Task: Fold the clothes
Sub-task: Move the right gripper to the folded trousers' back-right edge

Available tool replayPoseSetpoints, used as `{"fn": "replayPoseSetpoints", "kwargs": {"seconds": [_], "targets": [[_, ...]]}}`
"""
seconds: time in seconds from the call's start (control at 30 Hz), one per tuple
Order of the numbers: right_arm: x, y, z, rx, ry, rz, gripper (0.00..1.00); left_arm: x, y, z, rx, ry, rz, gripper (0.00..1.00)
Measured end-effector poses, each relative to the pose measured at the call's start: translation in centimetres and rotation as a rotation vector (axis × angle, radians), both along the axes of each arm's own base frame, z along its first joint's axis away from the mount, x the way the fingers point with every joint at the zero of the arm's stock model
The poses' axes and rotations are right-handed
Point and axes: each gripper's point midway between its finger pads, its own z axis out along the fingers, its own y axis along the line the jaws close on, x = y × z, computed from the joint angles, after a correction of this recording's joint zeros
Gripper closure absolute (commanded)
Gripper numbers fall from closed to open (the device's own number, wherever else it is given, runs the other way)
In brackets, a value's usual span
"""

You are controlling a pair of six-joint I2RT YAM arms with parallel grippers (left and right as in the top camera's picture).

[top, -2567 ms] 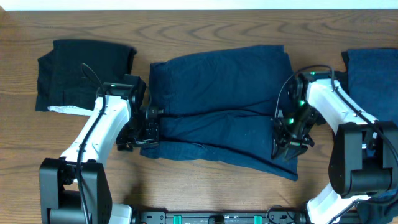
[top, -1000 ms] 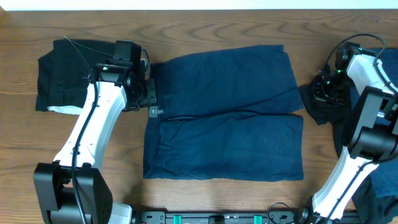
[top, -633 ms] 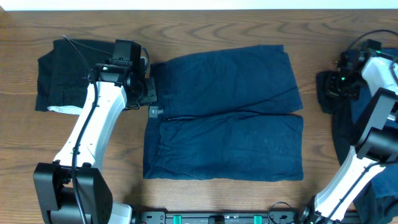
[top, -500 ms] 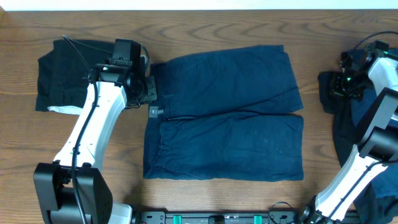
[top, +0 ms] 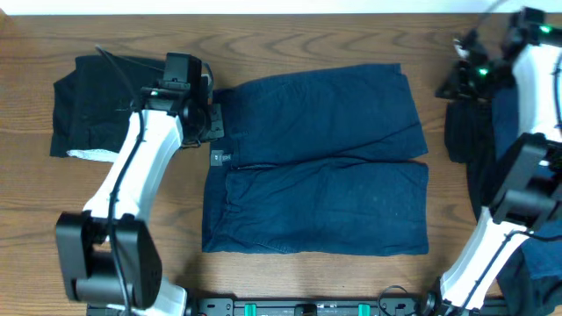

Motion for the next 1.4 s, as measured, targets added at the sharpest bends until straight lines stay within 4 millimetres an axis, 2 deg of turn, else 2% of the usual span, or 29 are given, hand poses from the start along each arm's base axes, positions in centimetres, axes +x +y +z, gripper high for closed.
{"fn": "replayPoseSetpoints", "kwargs": {"seconds": [0.07,0.2,0.37,0.5,0.73,0.87,1.1,1.23,1.4], "targets": [[0.4,2.4,-0.4,-0.017,-0.016,0.058,0.99,0.4,0.0,-1.1,0.003,0.015,-0.004,0.79],[0.1,6.2,-2.7,-0.065,-0.010,0.154,0.99,1.3,-0.2,-3.2,0.005,0.031,-0.005,0.79],[-0.8,8.7,-5.9,-0.142,0.011,0.216,0.99,2.0,-0.2,-5.2,0.007,0.046,-0.005,0.79],[-1.0,9.1,-8.2,-0.191,0.009,0.214,0.99,2.5,-0.3,-6.6,0.008,0.055,-0.005,0.79],[-1.0,8.7,-12.0,-0.234,-0.027,0.186,0.99,2.4,-0.3,-9.9,0.016,0.112,-0.005,0.79],[0.2,8.7,-12.0,-0.241,-0.122,0.167,0.99,3.1,-0.4,-9.9,0.012,0.085,-0.007,0.79],[2.7,8.8,-11.9,-0.242,-0.266,0.132,0.99,6.1,-0.7,-9.5,-0.002,-0.036,-0.008,0.79],[3.1,8.7,-11.8,-0.248,-0.289,0.118,0.99,8.0,-1.0,-9.4,-0.011,-0.112,-0.008,0.79],[3.3,8.6,-11.8,-0.249,-0.287,0.096,0.99,9.1,-0.8,-9.7,-0.015,-0.146,-0.001,0.80]]}}
